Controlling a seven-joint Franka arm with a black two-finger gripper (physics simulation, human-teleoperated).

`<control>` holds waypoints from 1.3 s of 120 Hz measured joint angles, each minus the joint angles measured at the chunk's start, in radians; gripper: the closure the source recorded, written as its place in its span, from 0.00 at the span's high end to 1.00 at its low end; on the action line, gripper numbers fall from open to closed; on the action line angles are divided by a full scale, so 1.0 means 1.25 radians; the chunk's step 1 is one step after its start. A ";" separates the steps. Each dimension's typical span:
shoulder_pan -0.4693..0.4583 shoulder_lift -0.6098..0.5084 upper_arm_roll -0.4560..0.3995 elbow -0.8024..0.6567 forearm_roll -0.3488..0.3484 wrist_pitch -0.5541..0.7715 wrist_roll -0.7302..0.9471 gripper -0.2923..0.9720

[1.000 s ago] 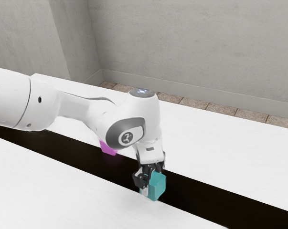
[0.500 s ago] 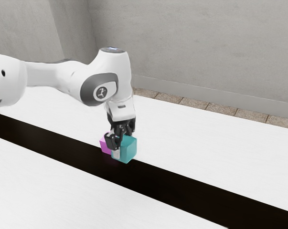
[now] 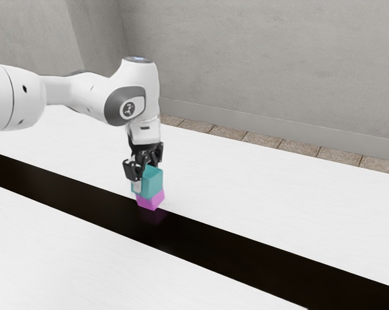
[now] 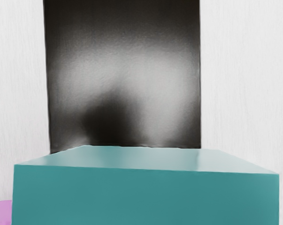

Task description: Pick up the blue block with one arm, and put the blue block on the pink block with one arm

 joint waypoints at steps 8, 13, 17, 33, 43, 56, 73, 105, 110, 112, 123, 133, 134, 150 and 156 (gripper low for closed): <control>0.014 0.018 0.000 0.028 0.006 -0.001 0.016 0.51; 0.024 0.029 0.000 0.043 0.008 -0.001 0.025 0.51; 0.032 0.042 0.000 0.057 0.009 -0.002 0.032 0.51; 0.045 0.083 0.007 0.099 0.013 -0.001 0.057 0.51; 0.047 0.102 0.016 0.124 0.015 0.002 0.070 0.51; 0.048 0.134 0.021 0.155 0.016 0.009 0.085 0.51; 0.058 0.161 0.023 0.173 0.017 0.016 0.101 0.51; 0.059 0.203 0.032 0.200 0.012 0.031 0.128 0.51; 0.058 0.204 0.032 0.203 0.011 0.033 0.132 0.51; 0.058 0.204 0.032 0.204 0.010 0.034 0.133 0.51; 0.057 0.204 0.032 0.205 0.009 0.037 0.141 0.51; 0.057 0.204 0.031 0.205 0.008 0.039 0.146 0.51; 0.057 0.204 0.031 0.205 0.008 0.039 0.147 0.51; 0.056 0.204 0.029 0.206 0.006 0.040 0.154 0.55; 0.056 0.204 0.028 0.206 0.006 0.040 0.157 0.57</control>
